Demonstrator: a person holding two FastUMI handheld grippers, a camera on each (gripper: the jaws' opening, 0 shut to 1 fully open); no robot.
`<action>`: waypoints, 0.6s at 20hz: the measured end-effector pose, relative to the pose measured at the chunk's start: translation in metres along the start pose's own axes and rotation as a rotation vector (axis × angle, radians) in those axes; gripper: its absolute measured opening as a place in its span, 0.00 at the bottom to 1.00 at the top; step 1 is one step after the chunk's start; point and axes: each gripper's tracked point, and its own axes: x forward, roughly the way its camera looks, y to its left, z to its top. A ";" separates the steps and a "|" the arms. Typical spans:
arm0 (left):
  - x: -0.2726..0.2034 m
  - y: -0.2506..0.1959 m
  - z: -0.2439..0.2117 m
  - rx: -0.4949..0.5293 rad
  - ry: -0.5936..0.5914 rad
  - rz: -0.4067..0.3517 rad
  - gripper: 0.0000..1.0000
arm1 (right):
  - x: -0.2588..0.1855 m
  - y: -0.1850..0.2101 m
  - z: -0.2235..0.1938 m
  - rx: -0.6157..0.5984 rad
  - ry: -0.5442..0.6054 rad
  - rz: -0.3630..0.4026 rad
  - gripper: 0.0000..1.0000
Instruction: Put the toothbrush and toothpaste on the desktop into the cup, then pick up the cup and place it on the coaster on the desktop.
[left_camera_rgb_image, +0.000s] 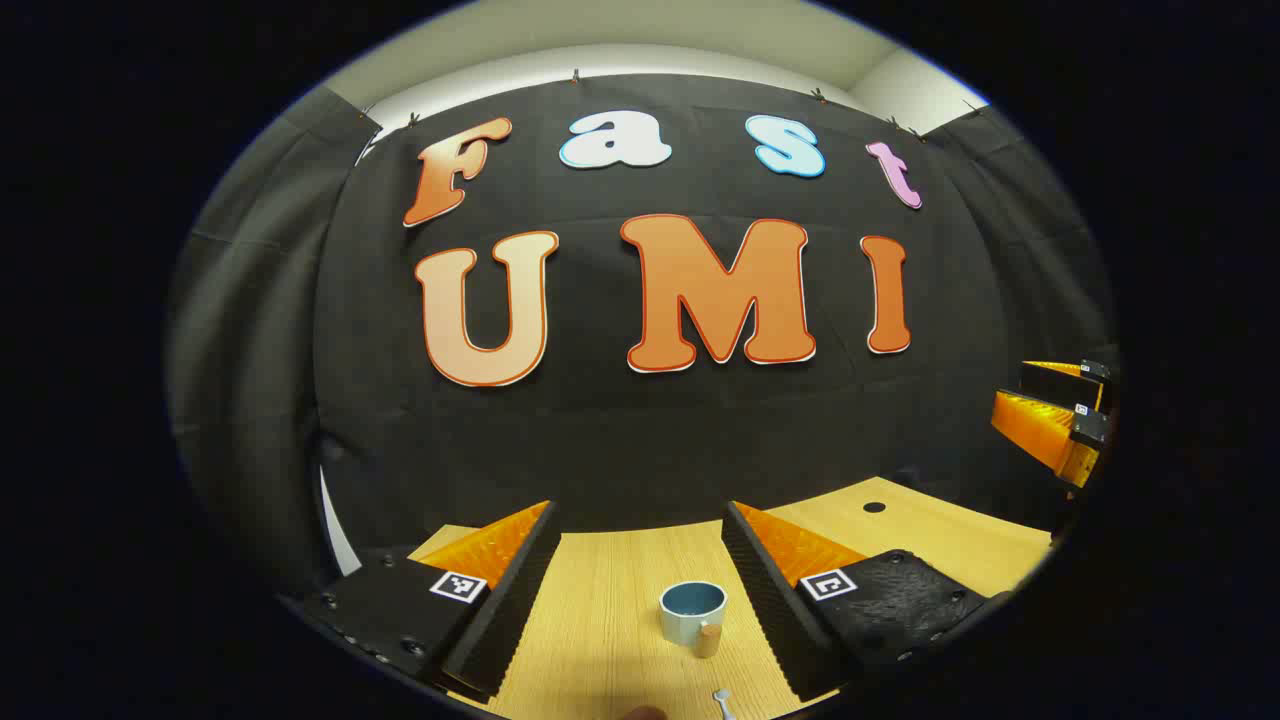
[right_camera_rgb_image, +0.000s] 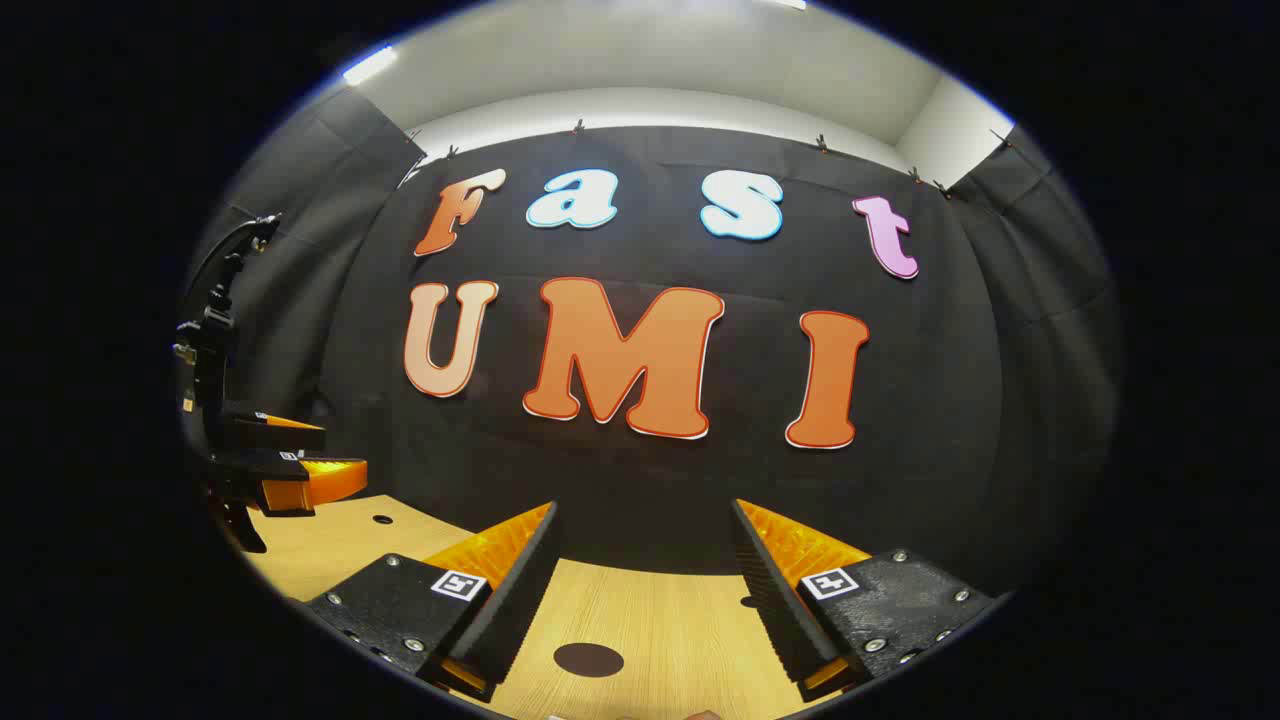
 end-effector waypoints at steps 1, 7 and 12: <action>0.000 -0.001 0.002 -0.002 -0.006 0.003 0.98 | -0.001 -0.001 -0.001 0.001 0.003 -0.003 0.99; 0.000 -0.013 0.006 -0.014 -0.081 -0.010 1.00 | -0.004 -0.002 -0.002 -0.027 -0.009 0.009 0.98; -0.004 -0.005 0.019 0.003 -0.118 0.037 0.98 | -0.005 -0.011 -0.003 -0.013 0.009 -0.017 0.98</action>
